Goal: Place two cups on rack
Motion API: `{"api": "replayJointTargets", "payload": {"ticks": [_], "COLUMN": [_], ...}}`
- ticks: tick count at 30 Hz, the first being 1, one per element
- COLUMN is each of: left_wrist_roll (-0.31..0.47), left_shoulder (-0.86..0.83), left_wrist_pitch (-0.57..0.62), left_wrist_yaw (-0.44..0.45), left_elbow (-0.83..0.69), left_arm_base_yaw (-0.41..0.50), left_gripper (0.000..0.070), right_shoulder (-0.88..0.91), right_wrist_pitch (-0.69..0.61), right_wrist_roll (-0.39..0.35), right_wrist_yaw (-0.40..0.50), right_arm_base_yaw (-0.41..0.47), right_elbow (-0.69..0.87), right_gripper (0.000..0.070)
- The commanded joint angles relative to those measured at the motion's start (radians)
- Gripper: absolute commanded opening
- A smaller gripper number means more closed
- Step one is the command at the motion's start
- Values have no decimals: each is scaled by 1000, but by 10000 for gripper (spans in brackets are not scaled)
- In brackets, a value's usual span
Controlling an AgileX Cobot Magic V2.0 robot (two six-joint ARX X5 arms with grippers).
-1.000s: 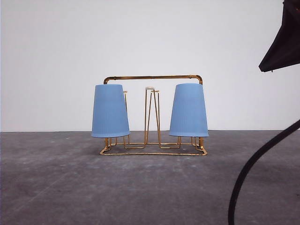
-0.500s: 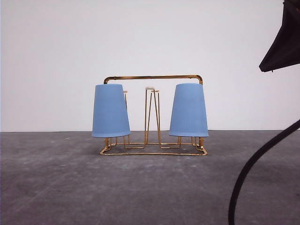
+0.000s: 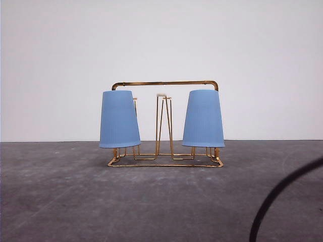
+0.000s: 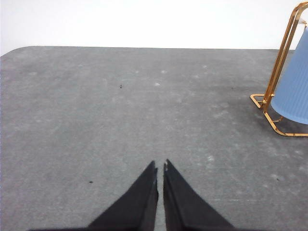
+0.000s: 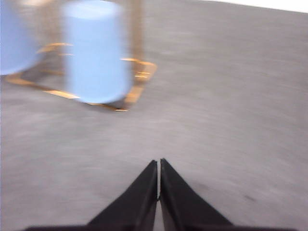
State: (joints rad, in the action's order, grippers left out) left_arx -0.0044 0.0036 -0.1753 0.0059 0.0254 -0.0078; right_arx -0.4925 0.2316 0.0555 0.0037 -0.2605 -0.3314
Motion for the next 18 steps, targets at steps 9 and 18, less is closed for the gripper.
{"api": "replayJointTargets", "payload": {"ticks": [9, 18], "left_wrist_roll": [-4, -4], "left_shoulder": [0, 0], "left_wrist_pitch": [15, 15], "left_wrist_yaw": [1, 1], "left_elbow": [-13, -13], "left_arm_base_yaw": [-1, -1], "left_gripper": [0, 0], "right_shoulder": [372, 489], "right_wrist_pitch": [-65, -53], "right_wrist_roll": [20, 14], "right_wrist_yaw": [62, -3], "right_arm_base_yaw": [170, 234], "right_elbow": [274, 320], "right_gripper": [5, 5]}}
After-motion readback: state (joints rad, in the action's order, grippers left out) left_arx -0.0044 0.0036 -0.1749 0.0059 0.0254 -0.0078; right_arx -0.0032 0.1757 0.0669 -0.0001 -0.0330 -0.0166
